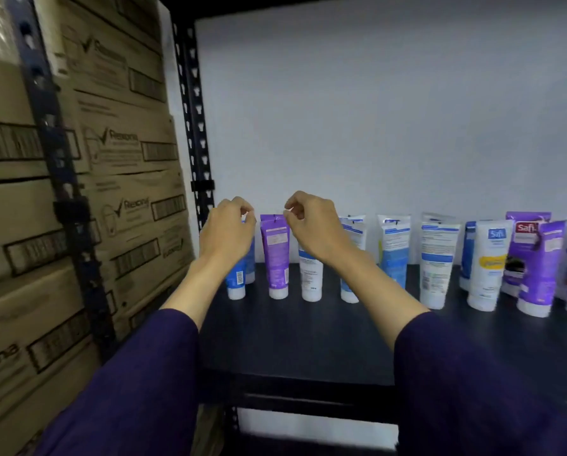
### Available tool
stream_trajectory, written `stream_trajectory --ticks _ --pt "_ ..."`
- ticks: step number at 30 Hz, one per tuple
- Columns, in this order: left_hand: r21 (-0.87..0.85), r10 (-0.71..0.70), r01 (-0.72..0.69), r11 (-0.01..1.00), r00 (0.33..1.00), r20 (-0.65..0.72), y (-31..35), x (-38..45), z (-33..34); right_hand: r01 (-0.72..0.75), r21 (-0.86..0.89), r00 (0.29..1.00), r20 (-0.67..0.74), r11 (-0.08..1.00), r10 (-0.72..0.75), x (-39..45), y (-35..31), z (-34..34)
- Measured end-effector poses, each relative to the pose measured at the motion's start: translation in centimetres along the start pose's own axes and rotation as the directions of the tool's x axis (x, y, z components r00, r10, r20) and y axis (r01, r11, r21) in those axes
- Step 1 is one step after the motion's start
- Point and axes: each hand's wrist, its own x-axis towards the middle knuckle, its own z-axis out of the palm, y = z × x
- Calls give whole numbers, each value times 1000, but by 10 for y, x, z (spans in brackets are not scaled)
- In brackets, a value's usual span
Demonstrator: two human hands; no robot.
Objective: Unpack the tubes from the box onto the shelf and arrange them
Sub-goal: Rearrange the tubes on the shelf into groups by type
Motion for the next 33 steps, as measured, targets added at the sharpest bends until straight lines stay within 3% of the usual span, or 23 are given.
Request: stream_trajectory --ticks 19,26,33 --pt "42 -48 38 998 961 273 -42 70 17 7 -80 977 212 997 10 71 26 29" --pt "80 -26 -18 997 859 512 -41 88 9 10 -150 897 438 989 57 93 29 30" --pt "72 25 -70 995 868 496 -49 92 13 35 -243 867 489 969 92 104 35 43"
